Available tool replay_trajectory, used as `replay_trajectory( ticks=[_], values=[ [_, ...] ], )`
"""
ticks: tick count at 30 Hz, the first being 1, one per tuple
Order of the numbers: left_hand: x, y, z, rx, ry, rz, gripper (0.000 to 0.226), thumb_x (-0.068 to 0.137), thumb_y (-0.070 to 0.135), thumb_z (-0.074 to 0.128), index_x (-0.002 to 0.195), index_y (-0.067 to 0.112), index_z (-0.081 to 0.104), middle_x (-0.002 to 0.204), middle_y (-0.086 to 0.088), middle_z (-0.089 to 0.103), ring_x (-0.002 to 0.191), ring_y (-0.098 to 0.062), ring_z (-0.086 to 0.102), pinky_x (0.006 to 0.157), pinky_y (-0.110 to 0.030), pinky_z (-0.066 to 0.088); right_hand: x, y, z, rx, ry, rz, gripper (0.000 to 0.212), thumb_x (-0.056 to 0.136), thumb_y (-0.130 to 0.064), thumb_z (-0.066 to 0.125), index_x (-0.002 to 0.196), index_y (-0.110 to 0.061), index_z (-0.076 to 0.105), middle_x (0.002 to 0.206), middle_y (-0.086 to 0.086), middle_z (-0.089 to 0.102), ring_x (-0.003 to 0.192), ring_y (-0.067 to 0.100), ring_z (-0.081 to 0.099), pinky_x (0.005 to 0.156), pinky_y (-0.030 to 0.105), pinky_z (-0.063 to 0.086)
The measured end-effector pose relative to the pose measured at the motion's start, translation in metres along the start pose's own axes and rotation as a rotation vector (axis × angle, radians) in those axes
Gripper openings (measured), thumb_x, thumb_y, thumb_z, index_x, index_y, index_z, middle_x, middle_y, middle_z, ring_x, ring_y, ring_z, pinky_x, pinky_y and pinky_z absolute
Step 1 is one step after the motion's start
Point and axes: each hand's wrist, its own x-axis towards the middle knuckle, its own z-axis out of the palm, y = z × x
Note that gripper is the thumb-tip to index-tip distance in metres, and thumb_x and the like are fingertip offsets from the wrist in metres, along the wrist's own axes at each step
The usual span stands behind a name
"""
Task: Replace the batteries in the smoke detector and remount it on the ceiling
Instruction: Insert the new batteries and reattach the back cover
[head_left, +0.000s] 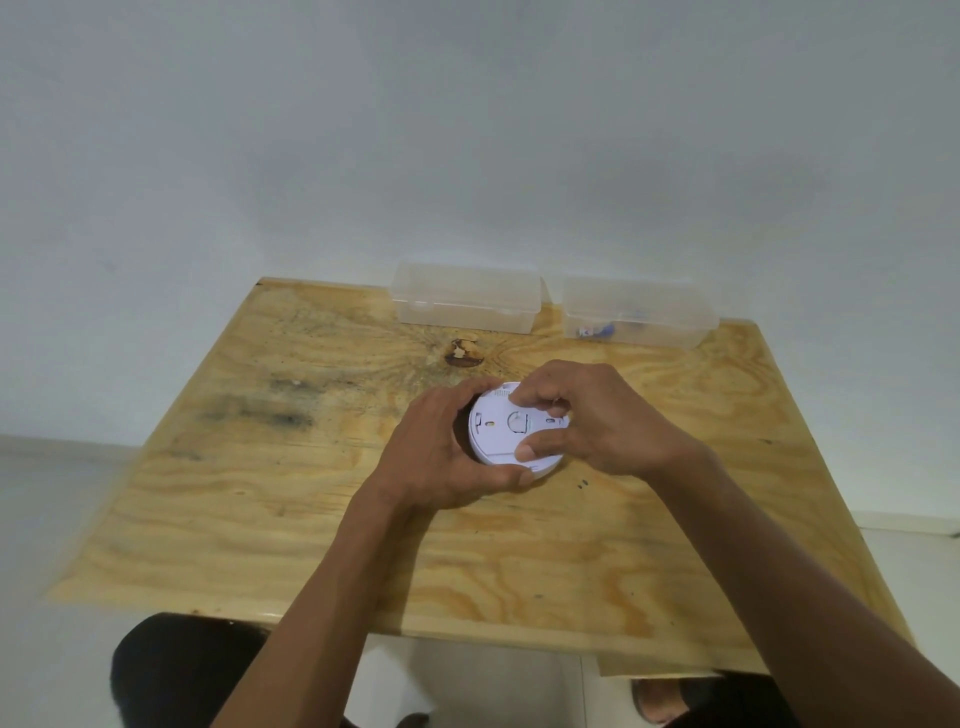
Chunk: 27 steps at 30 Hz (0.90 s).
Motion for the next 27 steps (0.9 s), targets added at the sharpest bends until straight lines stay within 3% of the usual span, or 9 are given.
replay_trajectory(
  ticks=[5,11,14,21,24,27],
  values=[
    [0.0,0.002,-0.001,0.006,-0.005,0.007,0.082,0.051,0.06,0.084,0.123,0.027,0.063,0.106,0.01,0.074,0.094,-0.01,0.07,0.08,-0.041,0.058,0.014,-0.011,-0.006,-0.21,-0.106,-0.004,0.063,0.067,-0.037,0.089,0.122,-0.014,0.067,0.106,0.004,0.056,0.097,0.021,0.054,0.085,0.041,0.051],
    [0.001,-0.004,0.0,0.04,-0.003,-0.007,0.092,0.049,0.066,0.082,0.129,0.026,0.061,0.112,0.012,0.071,0.1,-0.01,0.067,0.085,-0.04,0.057,0.014,-0.007,-0.011,-0.109,-0.099,-0.011,0.064,0.06,-0.035,0.093,0.117,-0.016,0.07,0.094,-0.008,0.054,0.082,0.001,0.055,0.071,0.016,0.049],
    [0.002,-0.006,0.001,0.044,-0.007,0.001,0.091,0.05,0.066,0.084,0.129,0.028,0.06,0.113,0.011,0.071,0.102,-0.014,0.068,0.087,-0.044,0.056,0.01,-0.003,-0.01,-0.026,-0.079,0.004,0.066,0.06,-0.035,0.093,0.119,-0.018,0.069,0.093,-0.013,0.053,0.081,-0.006,0.054,0.07,0.01,0.045],
    [0.003,-0.008,0.004,0.062,0.01,0.021,0.086,0.05,0.064,0.087,0.125,0.031,0.062,0.108,0.011,0.071,0.098,-0.014,0.068,0.084,-0.043,0.057,0.001,0.002,-0.001,-0.008,-0.01,0.027,0.068,0.062,-0.037,0.091,0.122,-0.018,0.067,0.099,-0.005,0.056,0.089,0.014,0.059,0.081,0.031,0.054],
    [0.003,-0.006,0.003,0.053,0.014,0.035,0.08,0.052,0.059,0.089,0.122,0.028,0.064,0.103,0.01,0.073,0.092,-0.013,0.07,0.078,-0.041,0.057,0.0,0.003,0.001,-0.005,0.01,0.027,0.068,0.063,-0.04,0.09,0.123,-0.019,0.066,0.102,-0.003,0.057,0.089,0.012,0.059,0.081,0.031,0.054],
    [0.002,-0.008,0.003,0.069,0.028,0.016,0.087,0.051,0.062,0.089,0.126,0.029,0.062,0.109,0.011,0.072,0.098,-0.012,0.068,0.082,-0.041,0.057,0.0,0.003,0.001,0.003,0.007,0.022,0.068,0.064,-0.04,0.089,0.124,-0.018,0.066,0.1,-0.005,0.055,0.088,0.009,0.058,0.08,0.026,0.052]
  ],
)
